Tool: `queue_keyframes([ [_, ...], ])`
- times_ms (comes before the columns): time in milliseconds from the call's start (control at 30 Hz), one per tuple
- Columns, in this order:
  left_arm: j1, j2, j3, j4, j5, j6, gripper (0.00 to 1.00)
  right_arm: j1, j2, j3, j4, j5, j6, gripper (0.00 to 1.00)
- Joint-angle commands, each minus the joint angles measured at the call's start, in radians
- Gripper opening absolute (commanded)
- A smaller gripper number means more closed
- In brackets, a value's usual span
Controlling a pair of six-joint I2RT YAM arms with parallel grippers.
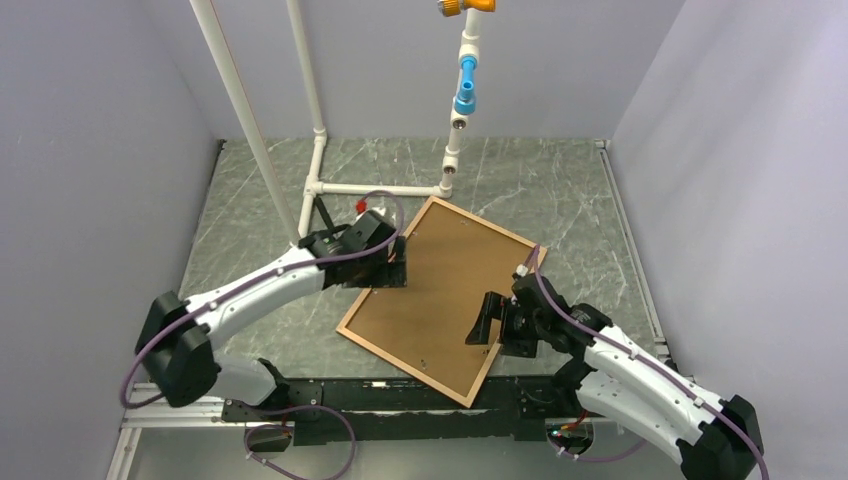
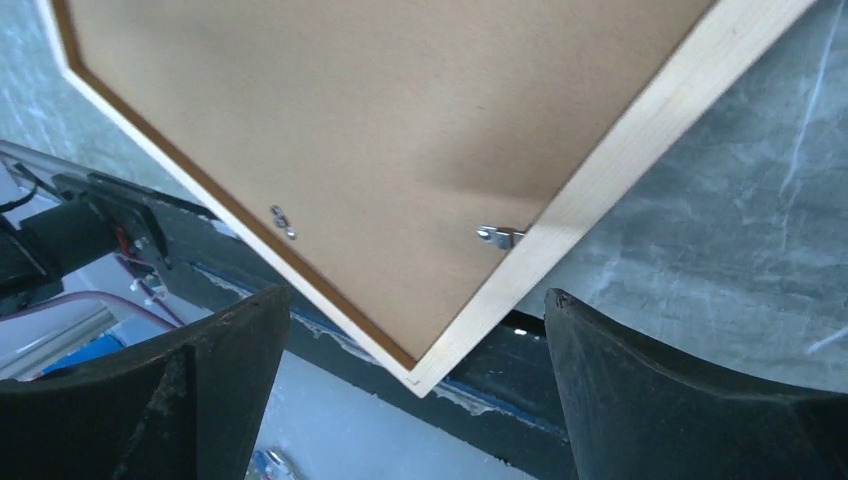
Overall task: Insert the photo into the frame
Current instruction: Adjust the photo frame at the center of the board.
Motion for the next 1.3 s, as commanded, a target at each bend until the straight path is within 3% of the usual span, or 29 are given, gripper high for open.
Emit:
queue_keyframes([
  [0,0.006,-0.122,-0.165,0.002,0.077,-0.122,0.91,0.004,0.038,0.158,-0.073,0.049,-0.081,1.0],
  [267,0.003,-0.396,-0.456,0.078,0.201,-0.251,0.91,-0.05,0.289,0.34,0.004,0.069,-0.253,1.0],
  [567,-0.02,-0.614,-0.7,0.197,0.342,-0.379,1.0,-0.437,0.563,0.51,0.056,-0.141,-0.452,1.0],
  [733,-0.037,-0.667,-0.803,0.268,0.356,-0.448,0.99,-0.539,0.725,0.633,0.075,-0.141,-0.492,1.0],
  [1000,-0.047,-0.695,-0.861,0.379,0.334,-0.493,0.99,-0.596,0.978,0.87,0.059,-0.089,-0.534,1.0],
  [1267,-0.052,-0.652,-0.885,0.466,0.303,-0.538,0.86,-0.618,1.267,1.123,0.03,-0.057,-0.578,1.0],
])
